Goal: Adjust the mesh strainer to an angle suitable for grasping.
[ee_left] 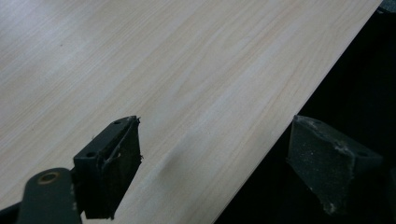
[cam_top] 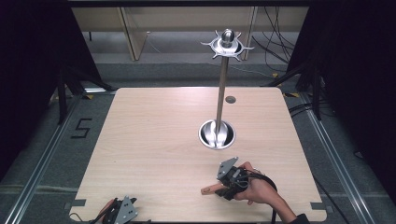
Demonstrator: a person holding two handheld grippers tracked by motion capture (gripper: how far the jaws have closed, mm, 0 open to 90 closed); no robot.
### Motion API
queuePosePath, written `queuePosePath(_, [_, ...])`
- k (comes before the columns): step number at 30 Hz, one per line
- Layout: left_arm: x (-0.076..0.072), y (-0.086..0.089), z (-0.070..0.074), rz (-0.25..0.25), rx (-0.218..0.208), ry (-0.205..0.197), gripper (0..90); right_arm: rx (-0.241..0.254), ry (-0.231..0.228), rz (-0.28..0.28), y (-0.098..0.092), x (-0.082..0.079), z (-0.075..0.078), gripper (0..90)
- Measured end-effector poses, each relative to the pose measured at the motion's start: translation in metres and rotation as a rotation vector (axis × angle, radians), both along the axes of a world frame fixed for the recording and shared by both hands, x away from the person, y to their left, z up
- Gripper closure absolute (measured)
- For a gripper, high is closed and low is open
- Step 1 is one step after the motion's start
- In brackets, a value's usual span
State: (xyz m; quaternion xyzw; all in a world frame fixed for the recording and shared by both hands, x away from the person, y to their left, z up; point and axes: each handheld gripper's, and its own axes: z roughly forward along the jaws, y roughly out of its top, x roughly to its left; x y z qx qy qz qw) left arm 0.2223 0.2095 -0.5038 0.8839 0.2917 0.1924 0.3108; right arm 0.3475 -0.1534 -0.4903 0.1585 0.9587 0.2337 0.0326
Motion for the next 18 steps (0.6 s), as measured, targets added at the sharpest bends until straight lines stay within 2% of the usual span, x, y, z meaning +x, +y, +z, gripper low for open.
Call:
queuePosePath(1, [0.000,0.000,0.000,0.002,-0.013,0.006,16.5,-0.013,0.007,0.015,0.001,0.002,0.001,54.8])
queuePosePath(4, [0.000,0.000,0.000,0.001,-0.003,0.001,16.5,-0.027,0.014,-0.003,0.001,0.003,0.002,58.4])
queuePosePath(6, [0.000,0.000,0.000,0.002,-0.014,0.007,16.5,-0.044,0.028,0.022,0.003,0.007,0.003,60.6])
queuePosePath(8, [0.000,0.000,0.000,0.001,-0.014,0.006,16.5,-0.051,0.029,0.032,0.004,0.008,0.004,60.9])
queuePosePath(9, [0.000,0.000,0.000,0.002,-0.015,0.006,16.5,-0.065,0.012,0.030,0.005,0.008,0.005,61.2])
queuePosePath(10, [0.000,0.000,0.000,0.004,-0.008,0.001,16.5,-0.071,0.022,0.018,0.005,0.007,0.005,61.6])
queuePosePath(11, [0.000,0.000,0.001,0.005,-0.020,0.004,16.5,-0.074,0.011,0.019,0.006,0.007,0.005,61.9])
queuePosePath(12, [-0.001,0.000,0.001,0.006,-0.025,0.005,16.5,-0.081,0.030,0.032,0.007,0.007,0.006,62.5])
queuePosePath(13, [0.000,0.000,0.000,0.013,-0.023,-0.003,16.5,-0.086,0.036,0.024,0.007,0.007,0.006,63.6])
queuePosePath(14, [-0.001,0.000,0.000,0.009,-0.032,0.003,16.5,-0.096,0.022,0.035,0.008,0.007,0.007,65.3])
queuePosePath(15, [-0.001,0.000,0.001,0.001,-0.020,0.012,16.5,-0.115,0.016,0.050,0.009,0.006,0.008,70.0])
queuePosePath(16, [-0.001,0.000,0.001,0.001,-0.019,0.011,16.5,-0.125,0.040,0.050,0.010,0.004,0.008,71.2])
queuePosePath(18, [-0.001,0.000,0.001,0.001,-0.019,0.010,16.5,-0.131,0.016,0.056,0.011,0.004,0.009,71.3])
